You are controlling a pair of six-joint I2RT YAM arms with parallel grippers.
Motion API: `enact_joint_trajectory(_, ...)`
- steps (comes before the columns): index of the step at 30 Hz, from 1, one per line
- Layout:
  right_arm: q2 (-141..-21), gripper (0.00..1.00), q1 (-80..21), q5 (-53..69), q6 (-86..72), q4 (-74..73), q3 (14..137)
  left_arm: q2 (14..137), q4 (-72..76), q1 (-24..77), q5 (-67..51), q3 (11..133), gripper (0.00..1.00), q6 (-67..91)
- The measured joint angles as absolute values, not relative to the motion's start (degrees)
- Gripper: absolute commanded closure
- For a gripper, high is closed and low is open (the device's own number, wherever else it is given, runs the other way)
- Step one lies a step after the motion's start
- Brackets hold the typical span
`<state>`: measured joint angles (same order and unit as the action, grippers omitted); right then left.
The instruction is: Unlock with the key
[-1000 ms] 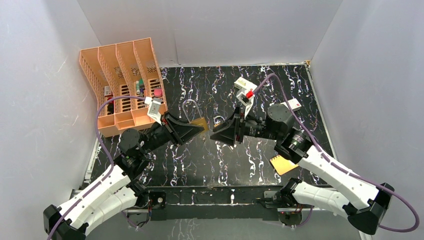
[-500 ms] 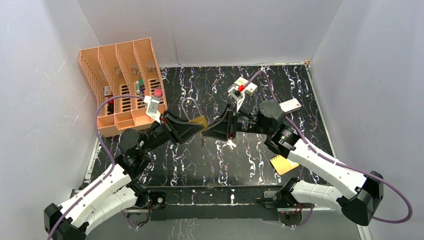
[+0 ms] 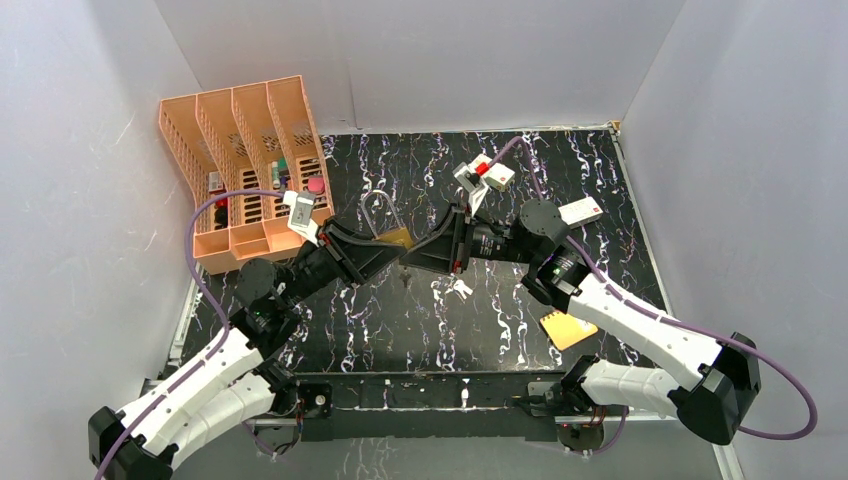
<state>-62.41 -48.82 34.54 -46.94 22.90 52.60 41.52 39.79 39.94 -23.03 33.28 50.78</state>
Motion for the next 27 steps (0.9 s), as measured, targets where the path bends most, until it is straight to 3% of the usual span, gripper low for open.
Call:
enact_joint_trajectory(6,-62.4,0.6,-49.1,34.7,-46.6,22.3,52.6,41.6,39.4,40.0,-22.4,33.3,1.0,50.2)
enact_joint_trajectory(12,-62.4,0.67,-49.2,34.7,-46.3,21.5,52.6,41.7,39.4,40.0,-21.6,33.3,1.0,50.1)
enact_joint_trajectory(16,-62.6,0.81,-49.2,34.9,-46.3,21.2,52.6,41.7,39.6,40.0,-21.4,33.3,1.0,50.2)
enact_joint_trajectory(19,-62.8,0.99,-49.1,35.1,-46.3,21.2,52.6,41.7,40.0,40.0,-21.4,33.3,1.0,50.6)
enact_joint_trajectory(27,-63.0,1.0,-49.1,34.1,-45.2,20.0,52.6,41.4,39.4,40.1,-18.8,32.9,1.0,50.8)
